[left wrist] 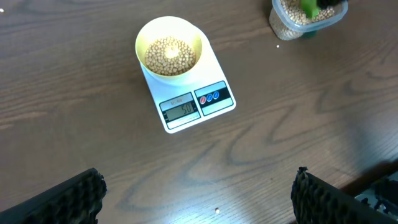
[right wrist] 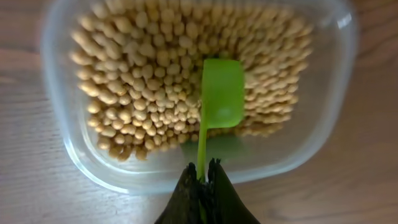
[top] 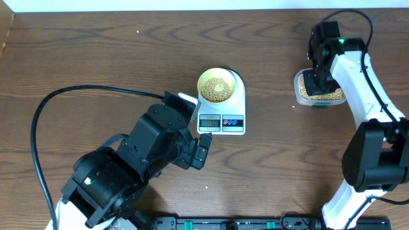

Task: Scoop item into bowl and weigh 50g on scale

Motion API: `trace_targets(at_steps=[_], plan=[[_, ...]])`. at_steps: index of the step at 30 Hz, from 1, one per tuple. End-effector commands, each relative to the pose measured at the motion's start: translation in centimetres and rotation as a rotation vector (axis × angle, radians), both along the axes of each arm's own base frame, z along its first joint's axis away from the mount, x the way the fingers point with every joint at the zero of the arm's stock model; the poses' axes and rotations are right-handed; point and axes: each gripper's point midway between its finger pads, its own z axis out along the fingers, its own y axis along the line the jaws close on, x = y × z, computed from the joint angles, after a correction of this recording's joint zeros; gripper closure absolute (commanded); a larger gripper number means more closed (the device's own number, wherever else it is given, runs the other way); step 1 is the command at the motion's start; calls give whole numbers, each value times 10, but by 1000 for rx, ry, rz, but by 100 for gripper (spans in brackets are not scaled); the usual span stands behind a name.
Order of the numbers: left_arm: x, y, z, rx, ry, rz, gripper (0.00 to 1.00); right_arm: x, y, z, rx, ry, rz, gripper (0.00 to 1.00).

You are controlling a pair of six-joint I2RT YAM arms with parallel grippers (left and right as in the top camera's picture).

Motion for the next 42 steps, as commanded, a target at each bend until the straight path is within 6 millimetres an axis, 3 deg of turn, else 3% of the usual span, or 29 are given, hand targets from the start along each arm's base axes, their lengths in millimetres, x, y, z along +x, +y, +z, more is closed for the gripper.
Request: trace_targets(at_steps=[1,4,6,9,10,13,15,19,22,25,27,31,34,38,42], plan=[[-1,1,7,-5,-21,-8,2,-8,5,-10,57,10,-44,99],[-1,1,7,-5,-21,-8,2,-8,6,-12,66,2,-61,95],[-1,1,7,-5,-21,-8,2,-4,9,-10,79,-12,-59,69],[-1,1,7,-5,-21,-9,2,3,13,-2,104,-39,-55,9],[-1,1,7,-5,-21,-8,2,6,14,2,107,-53,-53,1],[-1,1,7,-5,-21,-8,2,18,16,27,118,-119,-31,1],[-1,1,7,-5,-21,-9,2,26,20,53,135,-179,-1,1],[-1,1,7,-5,-21,-8,2,27,26,124,152,-323,34,1],[-1,1,7,-5,-21,-8,2,6,29,179,156,-445,59,1],[-1,1,7,-5,-21,-9,2,-34,27,215,149,-511,66,1],[-1,1,7,-5,-22,-9,2,-64,28,229,127,-545,82,1],[-1,1,7,-5,-21,-9,2,-110,34,230,124,-649,72,1],[-1,1,7,-5,-21,-8,2,-124,29,220,119,-776,26,1],[-1,1,7,-5,-21,-8,2,-146,0,187,6,-909,-55,1],[-1,1,7,-5,-21,-8,2,-163,-8,153,36,-1006,-131,1]])
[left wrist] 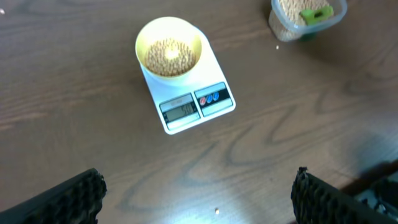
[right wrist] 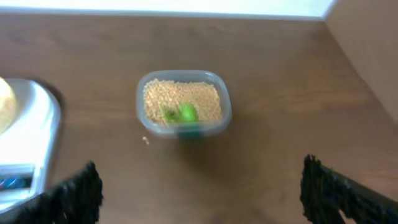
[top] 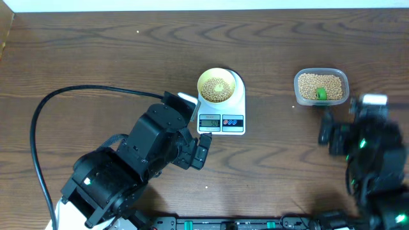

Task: Scoop item into bowl and weigh 50g on scale

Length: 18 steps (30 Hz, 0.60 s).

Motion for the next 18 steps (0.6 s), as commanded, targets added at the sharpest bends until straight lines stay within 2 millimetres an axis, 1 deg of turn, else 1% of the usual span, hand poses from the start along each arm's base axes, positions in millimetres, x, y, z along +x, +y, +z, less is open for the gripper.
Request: trace_targets(at_steps=[1,4,7,9,13,16,18], plan=[[-1,1,6,-3,-19,-9,2,-11,-16,-15,58,-110,-124,1],[-1,1,6,-3,-19,-8,2,-14,-17,-29,94,-196,-134,1],[-1,1,6,-3,-19,-8,2,-18,-22,-45,93,-240,-153,1],[-1,1,6,-3,-19,-8,2,-21,-26,-58,73,-247,-164,1],[-1,1,6,-3,-19,-9,2,-22,-26,-80,50,-248,-156,1],[-1,1,6,-3,-19,-8,2,-20,-26,-93,55,-262,-155,1],[-1,1,6,-3,-19,-9,2,-18,-25,-98,56,-280,-155,1]])
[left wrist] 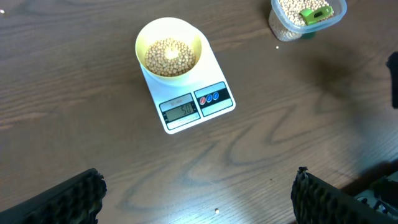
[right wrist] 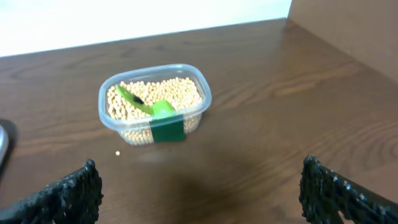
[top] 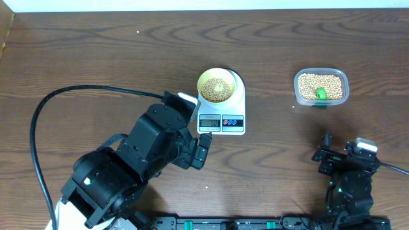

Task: Scoop item into bowl and weigh 50g on scale

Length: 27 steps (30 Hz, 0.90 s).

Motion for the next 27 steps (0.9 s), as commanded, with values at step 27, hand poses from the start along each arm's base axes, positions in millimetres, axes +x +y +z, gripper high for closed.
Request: trace_targets(at_steps=[27], plan=[[-1,1,6,-3,-19,-8,2,14,15,-30,1,-18,84,1]])
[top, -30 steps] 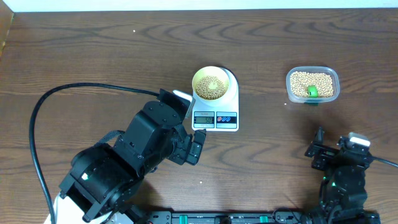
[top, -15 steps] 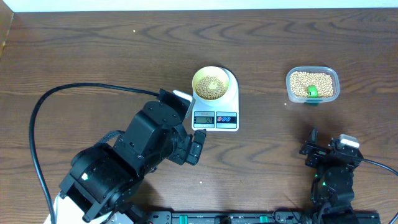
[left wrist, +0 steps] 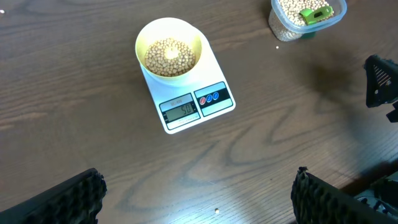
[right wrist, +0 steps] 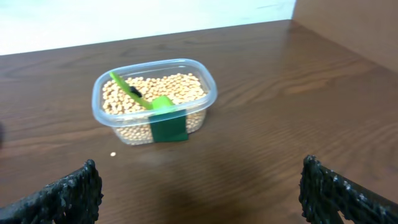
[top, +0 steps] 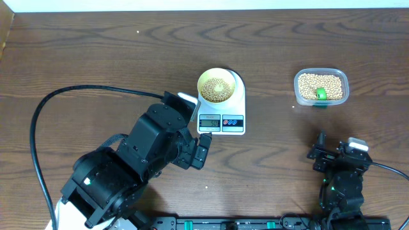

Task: Scoop item into bowl and weigh 50g on scale

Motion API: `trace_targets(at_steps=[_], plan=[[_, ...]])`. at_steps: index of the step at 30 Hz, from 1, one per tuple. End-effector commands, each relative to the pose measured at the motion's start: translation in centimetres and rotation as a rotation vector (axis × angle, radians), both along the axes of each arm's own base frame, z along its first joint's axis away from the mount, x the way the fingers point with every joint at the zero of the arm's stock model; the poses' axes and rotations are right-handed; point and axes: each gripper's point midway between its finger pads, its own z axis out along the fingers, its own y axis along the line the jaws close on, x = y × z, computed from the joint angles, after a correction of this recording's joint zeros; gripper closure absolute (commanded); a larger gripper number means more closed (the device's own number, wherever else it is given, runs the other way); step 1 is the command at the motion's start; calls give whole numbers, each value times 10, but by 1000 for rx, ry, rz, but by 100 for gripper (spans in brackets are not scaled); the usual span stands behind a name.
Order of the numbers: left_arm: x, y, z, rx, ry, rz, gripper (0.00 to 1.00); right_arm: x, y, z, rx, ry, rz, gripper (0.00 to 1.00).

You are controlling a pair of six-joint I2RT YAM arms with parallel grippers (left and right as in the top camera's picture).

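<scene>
A yellow bowl (top: pixel 216 85) of soybeans sits on the white scale (top: pixel 222 121), whose display (left wrist: pixel 182 109) shows a reading I cannot read surely. The clear tub of soybeans (top: pixel 321 87) stands at the back right, with the green scoop (right wrist: pixel 144 101) lying in it. My left gripper (left wrist: pixel 198 194) is open, held high over the table in front of the scale, nothing between its fingers. Well short of the tub, near the front right edge, my right gripper (right wrist: pixel 199 190) is open and empty too.
A stray bean (right wrist: pixel 112 155) lies on the wood left of the tub; another (left wrist: pixel 216 211) lies below the left gripper. A black cable (top: pixel 64 102) loops over the left part of the table. The table's back edge meets a white wall (right wrist: pixel 124 18).
My right gripper has shifted slightly; the tub sits a little more to the right and nearer in its view. The left arm, scale and bowl are unchanged.
My right gripper was shut on the green scoop's handle inside the tub of beans. Then the scoop lay in the tub and the gripper was open and drawn back. It has since settled low near the front right edge, with the left arm still throughout.
</scene>
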Motion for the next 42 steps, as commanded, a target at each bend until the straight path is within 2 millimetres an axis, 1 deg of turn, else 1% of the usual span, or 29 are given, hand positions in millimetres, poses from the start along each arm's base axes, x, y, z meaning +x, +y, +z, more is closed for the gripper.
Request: trace_targets(at_steps=[1,3,4,6,9,13,17,22,42], plan=[[-1,1,6,-3,-19,-8,2,4,17,-5,20,14,104,1],[-1,1,6,-3,-19,-8,2,5,24,-5,35,16,147,1],[-1,1,6,-3,-19,-8,2,5,24,-6,39,17,150,1],[-1,1,6,-3,-19,-8,2,4,21,-2,46,1,142,1],[-1,1,6,-3,-19,-8,2,3,17,8,64,-51,140,1],[-1,1,6,-3,-19,-8,2,3,23,5,88,-37,189,1],[-1,1,6,-3,-19,-8,2,3,22,5,89,-34,183,1],[-1,1,6,-3,-19,-8,2,3,33,4,106,-27,244,1],[-1,1,6,-3,-19,-8,2,3,32,5,105,-31,244,1]])
